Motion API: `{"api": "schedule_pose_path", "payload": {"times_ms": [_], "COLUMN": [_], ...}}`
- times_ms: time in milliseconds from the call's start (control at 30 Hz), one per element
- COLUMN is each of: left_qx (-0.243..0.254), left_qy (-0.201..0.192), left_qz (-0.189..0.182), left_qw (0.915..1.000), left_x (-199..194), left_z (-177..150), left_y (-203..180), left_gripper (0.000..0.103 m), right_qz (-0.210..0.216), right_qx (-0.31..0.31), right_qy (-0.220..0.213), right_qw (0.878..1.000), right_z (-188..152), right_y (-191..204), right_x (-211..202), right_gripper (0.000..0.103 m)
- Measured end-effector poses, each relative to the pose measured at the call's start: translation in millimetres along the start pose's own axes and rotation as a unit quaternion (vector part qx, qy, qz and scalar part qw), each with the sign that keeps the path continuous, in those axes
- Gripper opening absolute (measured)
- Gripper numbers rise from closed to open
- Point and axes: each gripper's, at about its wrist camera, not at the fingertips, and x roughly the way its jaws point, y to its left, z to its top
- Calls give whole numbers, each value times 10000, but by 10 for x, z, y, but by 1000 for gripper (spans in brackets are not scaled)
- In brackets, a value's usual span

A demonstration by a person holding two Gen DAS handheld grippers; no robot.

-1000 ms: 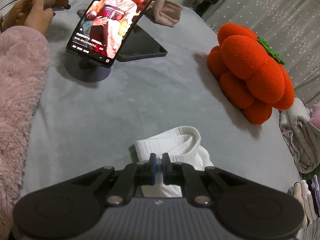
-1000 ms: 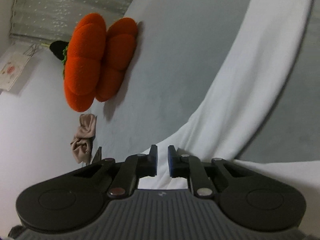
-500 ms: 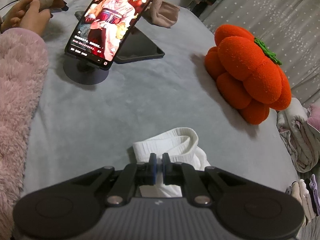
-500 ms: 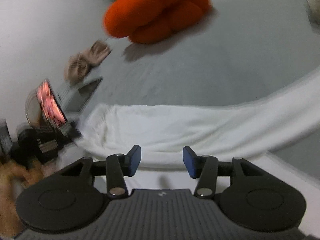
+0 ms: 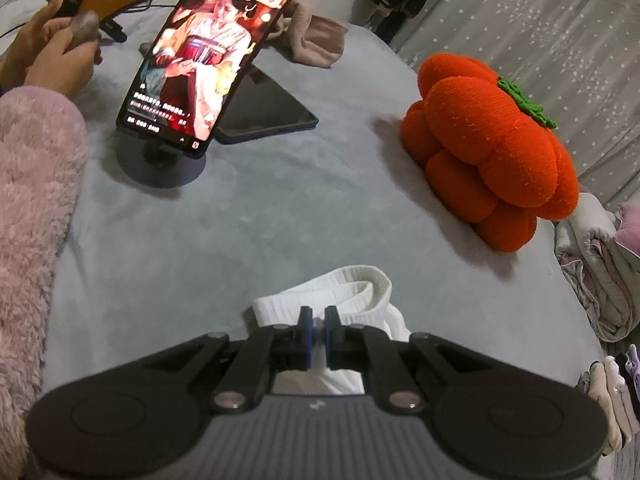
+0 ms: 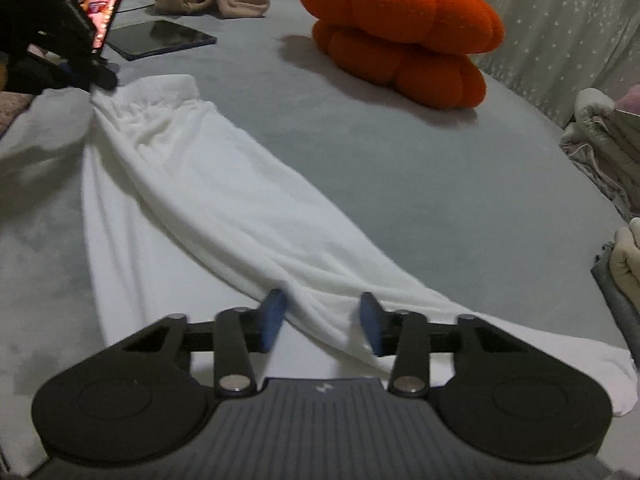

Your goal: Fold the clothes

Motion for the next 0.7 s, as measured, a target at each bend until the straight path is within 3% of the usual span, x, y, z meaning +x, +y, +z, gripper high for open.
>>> {"api": "schedule_pose_path", "payload": {"times_ms": [67, 167, 367, 567, 700], "left_qx": [2, -6, 55, 613, 968], "left_qy": [-3, 4, 25, -10, 127], "left_qz": [-15, -39, -303, -57, 258], "left_qw": [10000, 10000, 9995, 9981, 9949], "left_x": [-2, 6, -16, -33, 21], "left_z": [6, 11, 64, 99, 92], "left_y": [0, 6, 0, -55, -48], "left_gripper": [5, 5, 5, 5, 5], "right_qz": [-35, -267, -878, -1436, -965], "right_qx": [74, 73, -620, -1370, -1582], "right_qy": [-7, -146, -531, -879, -567], "right_qw": [10000, 9995, 9928, 9762, 9810], "right_z": [18, 49, 23, -26, -145], "right_y": [-44, -36, 166, 384, 505], "right_x": [22, -60, -385, -713, -704], "right_gripper": [13, 2, 1, 0, 0]}}
